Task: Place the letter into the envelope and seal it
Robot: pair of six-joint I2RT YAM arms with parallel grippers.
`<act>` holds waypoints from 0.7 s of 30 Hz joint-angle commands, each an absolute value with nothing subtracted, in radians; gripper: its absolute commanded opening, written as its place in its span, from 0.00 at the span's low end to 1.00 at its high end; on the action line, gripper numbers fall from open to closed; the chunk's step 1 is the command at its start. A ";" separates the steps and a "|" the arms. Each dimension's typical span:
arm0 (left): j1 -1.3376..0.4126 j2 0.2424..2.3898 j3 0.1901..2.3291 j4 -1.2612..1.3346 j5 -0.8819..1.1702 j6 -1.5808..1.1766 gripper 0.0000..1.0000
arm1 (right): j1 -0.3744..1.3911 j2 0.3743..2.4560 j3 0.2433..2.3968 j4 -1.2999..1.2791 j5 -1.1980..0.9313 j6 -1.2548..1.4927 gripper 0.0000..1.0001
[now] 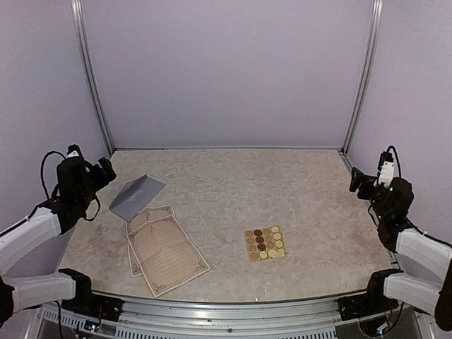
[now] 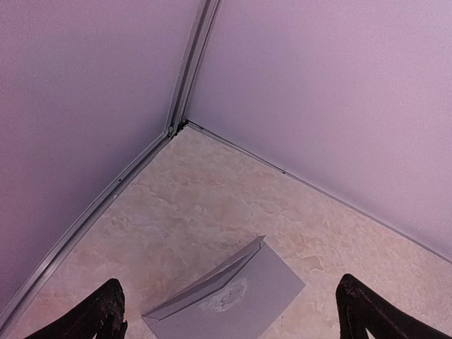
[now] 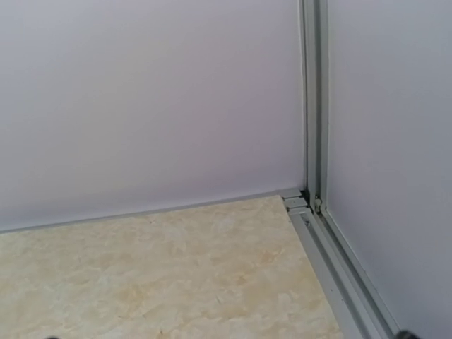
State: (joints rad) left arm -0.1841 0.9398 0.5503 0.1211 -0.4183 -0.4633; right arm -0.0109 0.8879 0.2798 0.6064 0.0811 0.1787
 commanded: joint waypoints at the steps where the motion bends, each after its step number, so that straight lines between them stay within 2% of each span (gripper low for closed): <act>1: -0.200 0.941 0.570 0.076 -0.400 -0.465 0.99 | -0.004 0.882 0.270 0.618 0.087 0.186 1.00; 5: -0.210 0.917 0.602 0.011 -0.376 -0.494 0.99 | -0.003 0.869 0.289 0.589 0.066 0.227 1.00; 12: -0.215 0.899 0.642 -0.094 -0.189 -0.569 0.99 | -0.003 0.872 0.437 0.299 -0.149 0.268 0.99; 16: -0.291 0.906 0.611 -0.083 -0.105 -0.645 0.99 | 0.126 0.886 0.510 0.151 -0.233 0.351 0.96; 21: -0.420 0.946 0.551 -0.064 -0.152 -0.732 0.99 | 0.400 0.986 0.539 0.190 -0.220 0.488 0.95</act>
State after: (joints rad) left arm -0.3698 0.9104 0.6006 -0.0528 -0.1761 -0.6384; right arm 0.2359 0.9058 0.5140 0.2436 -0.1738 0.3595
